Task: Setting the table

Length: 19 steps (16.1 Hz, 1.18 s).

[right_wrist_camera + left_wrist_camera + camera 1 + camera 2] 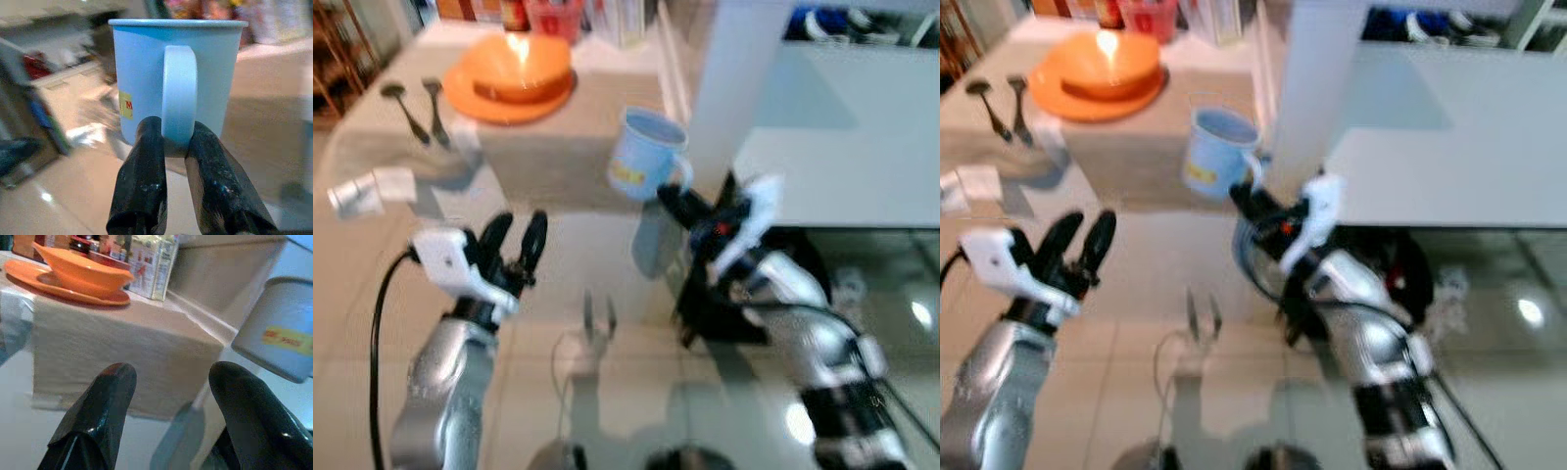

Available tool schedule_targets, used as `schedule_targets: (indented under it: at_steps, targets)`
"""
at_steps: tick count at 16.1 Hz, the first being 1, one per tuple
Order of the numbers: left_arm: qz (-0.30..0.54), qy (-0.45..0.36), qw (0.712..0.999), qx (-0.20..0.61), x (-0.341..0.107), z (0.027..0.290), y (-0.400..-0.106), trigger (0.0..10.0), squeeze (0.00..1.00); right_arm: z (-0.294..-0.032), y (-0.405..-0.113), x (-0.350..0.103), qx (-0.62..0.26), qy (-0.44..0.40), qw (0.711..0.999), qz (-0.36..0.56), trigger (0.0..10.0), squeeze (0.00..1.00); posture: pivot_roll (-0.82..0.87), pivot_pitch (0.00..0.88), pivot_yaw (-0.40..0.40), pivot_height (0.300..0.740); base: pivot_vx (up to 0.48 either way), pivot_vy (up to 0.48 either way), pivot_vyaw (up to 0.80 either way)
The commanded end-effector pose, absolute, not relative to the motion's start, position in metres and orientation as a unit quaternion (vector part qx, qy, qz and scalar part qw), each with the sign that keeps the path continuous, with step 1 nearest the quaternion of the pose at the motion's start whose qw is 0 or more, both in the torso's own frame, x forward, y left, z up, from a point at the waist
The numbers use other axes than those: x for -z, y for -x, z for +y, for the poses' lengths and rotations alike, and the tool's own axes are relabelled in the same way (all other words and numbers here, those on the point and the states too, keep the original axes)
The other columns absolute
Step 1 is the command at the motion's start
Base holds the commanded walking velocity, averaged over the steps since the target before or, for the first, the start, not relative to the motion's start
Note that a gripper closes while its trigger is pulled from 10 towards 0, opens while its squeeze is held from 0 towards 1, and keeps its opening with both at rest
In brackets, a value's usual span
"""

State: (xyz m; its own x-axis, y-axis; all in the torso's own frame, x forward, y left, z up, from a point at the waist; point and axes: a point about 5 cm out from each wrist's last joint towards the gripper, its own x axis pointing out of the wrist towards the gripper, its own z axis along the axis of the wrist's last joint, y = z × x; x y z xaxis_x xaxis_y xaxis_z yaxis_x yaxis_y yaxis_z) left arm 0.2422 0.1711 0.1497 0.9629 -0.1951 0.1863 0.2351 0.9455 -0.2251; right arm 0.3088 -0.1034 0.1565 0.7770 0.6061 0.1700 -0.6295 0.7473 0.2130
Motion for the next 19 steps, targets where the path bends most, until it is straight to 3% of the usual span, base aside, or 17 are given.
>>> schedule_targets:
  at_steps: [1,5,10,13,19]
  targets:
    - [-0.082,0.120,0.981,0.127,-0.148,0.163,-0.243,10.0,0.00,-0.115,-0.314,-0.157,-0.288,-0.113,0.949,-0.052,10.0,0.00,-0.09,0.079,0.017,0.740,0.000,-0.465,0.00]
    - [-0.089,0.121,0.979,0.141,-0.149,0.156,-0.247,10.0,0.00,-0.129,-0.325,-0.152,-0.197,-0.092,0.975,-0.051,10.0,0.00,-0.10,0.082,0.022,0.740,0.000,-0.463,-0.60]
    - [-0.096,0.124,0.976,0.148,-0.155,0.149,-0.253,10.0,0.00,-0.133,-0.333,-0.155,-0.140,-0.078,0.985,-0.065,10.0,0.00,-0.10,0.089,0.021,0.740,0.000,-0.440,-0.80]
    - [-0.087,0.078,0.981,0.158,-0.157,0.141,-0.254,10.0,0.00,-0.134,-0.335,-0.153,-0.117,-0.056,0.990,-0.062,10.0,0.00,-0.10,0.096,0.018,0.740,0.090,0.000,-0.27]
    - [-0.106,0.098,0.978,0.151,-0.164,0.141,-0.256,10.0,0.00,-0.130,-0.338,-0.152,-0.121,-0.043,0.990,-0.057,10.0,0.00,-0.10,0.096,0.017,0.740,0.462,0.000,-0.53]
